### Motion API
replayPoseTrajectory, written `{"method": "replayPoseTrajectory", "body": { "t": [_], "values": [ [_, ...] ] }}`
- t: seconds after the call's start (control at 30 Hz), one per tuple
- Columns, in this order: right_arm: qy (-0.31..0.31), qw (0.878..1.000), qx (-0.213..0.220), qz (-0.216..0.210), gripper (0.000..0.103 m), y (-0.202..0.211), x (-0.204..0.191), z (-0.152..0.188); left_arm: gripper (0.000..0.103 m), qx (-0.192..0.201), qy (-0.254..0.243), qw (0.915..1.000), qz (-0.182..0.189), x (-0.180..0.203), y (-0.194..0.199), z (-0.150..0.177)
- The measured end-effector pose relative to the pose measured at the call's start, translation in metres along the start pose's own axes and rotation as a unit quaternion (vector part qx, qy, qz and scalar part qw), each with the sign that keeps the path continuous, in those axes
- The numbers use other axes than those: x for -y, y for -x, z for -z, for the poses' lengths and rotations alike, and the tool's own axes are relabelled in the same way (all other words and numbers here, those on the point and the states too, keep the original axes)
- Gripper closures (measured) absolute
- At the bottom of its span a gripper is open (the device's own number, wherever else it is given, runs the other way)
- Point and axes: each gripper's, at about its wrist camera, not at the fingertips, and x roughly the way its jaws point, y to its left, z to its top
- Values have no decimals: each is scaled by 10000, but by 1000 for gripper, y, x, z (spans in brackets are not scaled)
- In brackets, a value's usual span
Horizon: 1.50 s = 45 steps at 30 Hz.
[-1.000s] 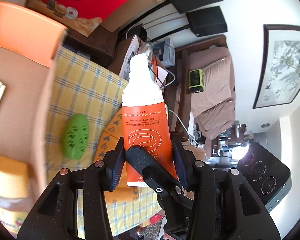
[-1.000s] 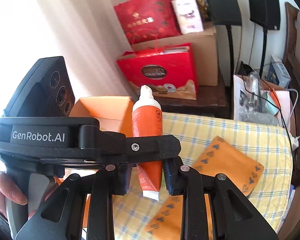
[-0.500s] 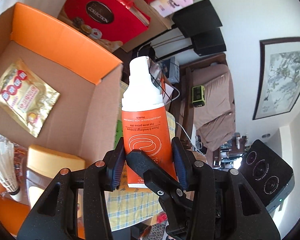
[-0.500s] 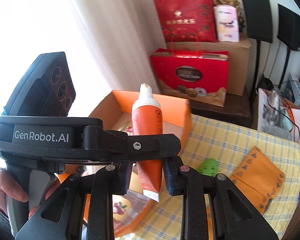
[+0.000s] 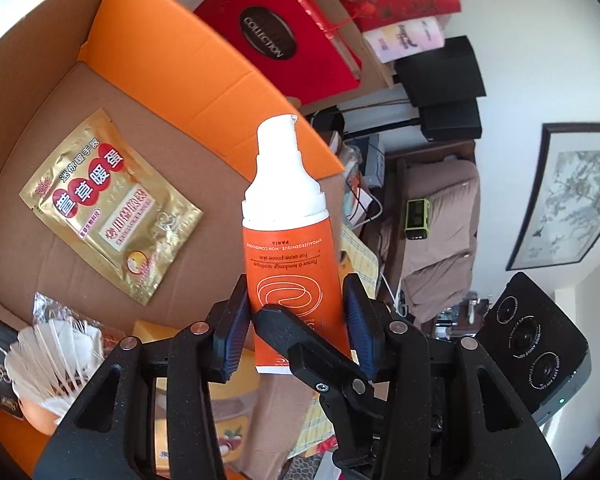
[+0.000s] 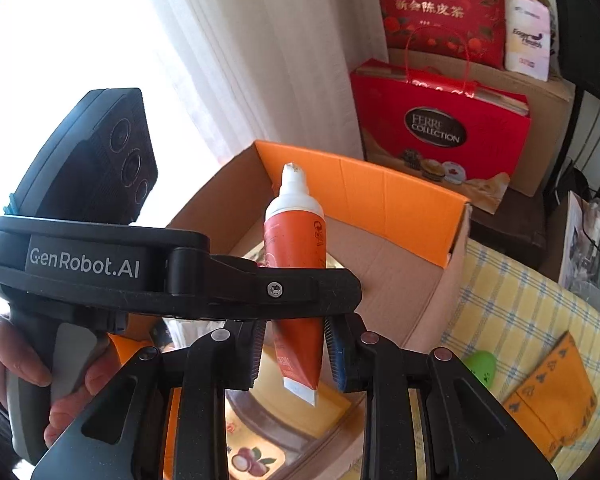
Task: Organize objects
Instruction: 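Lift and carry the orange tube over the box with the right gripper, then lower the orange tube into the box and open the right gripper, then move the right gripper to the green paw-print egg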
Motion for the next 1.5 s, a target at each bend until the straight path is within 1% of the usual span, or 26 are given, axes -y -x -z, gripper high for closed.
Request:
{"method": "replayPoseTrajectory", "body": {
  "t": [0.2,0.27,0.43,0.53,0.67,0.73,0.77,0.8,0.97,1.07,1.1,1.13,1.17,1.2,1.23,1.27,1.3,1.37,1.4,1.43,1.5],
  "values": [
    [-15,9997,-253,36,76,-28,11,-1,60,-86,213,9997,-76,-20,-18,-13],
    [30,9993,-350,145,76,-37,14,0,61,-116,257,9995,-140,-24,-26,-16],
    [39,9980,-588,234,77,-49,22,1,62,-138,368,9989,-240,-32,-35,-21],
    [137,9967,-712,364,78,-51,20,1,62,-166,400,9987,-287,-34,-36,-22],
    [334,9939,-741,748,78,-48,11,5,61,-99,406,9983,-416,-36,-32,-22],
    [369,9924,-673,958,74,-43,8,6,61,-99,444,9980,-446,-37,-31,-21],
    [381,9915,-600,1094,67,-38,7,6,60,-95,449,9982,-391,-37,-29,-20],
    [386,9908,-542,1176,63,-33,7,6,58,-92,439,9984,-332,-36,-28,-20],
    [368,9910,-417,1217,60,-8,8,10,57,-44,200,9990,-407,-16,-20,-14],
    [297,9909,-249,1285,58,12,12,14,49,53,-87,9979,-632,-1,-14,-9],
    [244,9913,-188,1279,57,20,14,16,42,44,-136,9978,-653,2,-13,-7],
    [186,9918,-130,1261,56,26,18,16,39,23,-182,9976,-664,6,-12,-5],
    [132,9919,-71,1260,53,32,22,14,38,12,-247,9972,-702,10,-11,-3],
    [87,9917,-19,1283,50,39,24,16,36,16,-322,9966,-764,13,-9,-1],
    [49,9914,8,1309,48,43,25,15,30,28,-390,9958,-827,17,-8,1],
    [-11,9910,35,1340,46,49,29,16,27,46,-459,9952,-868,20,-6,3],
    [-70,9906,55,1367,45,54,31,18,25,59,-512,9947,-887,23,-5,6],
    [-193,9896,93,1421,41,62,38,22,25,53,-656,9932,-961,30,-3,10],
    [-259,9890,108,1451,39,65,42,25,21,55,-722,9923,-1005,33,-2,12],
    [-328,9883,113,1488,38,68,46,27,14,75,-803,9912,-1050,36,-1,15],
    [-485,9868,105,1541,36,73,56,33,11,107,-931,9895,-1099,41,2,19]
  ]
}}
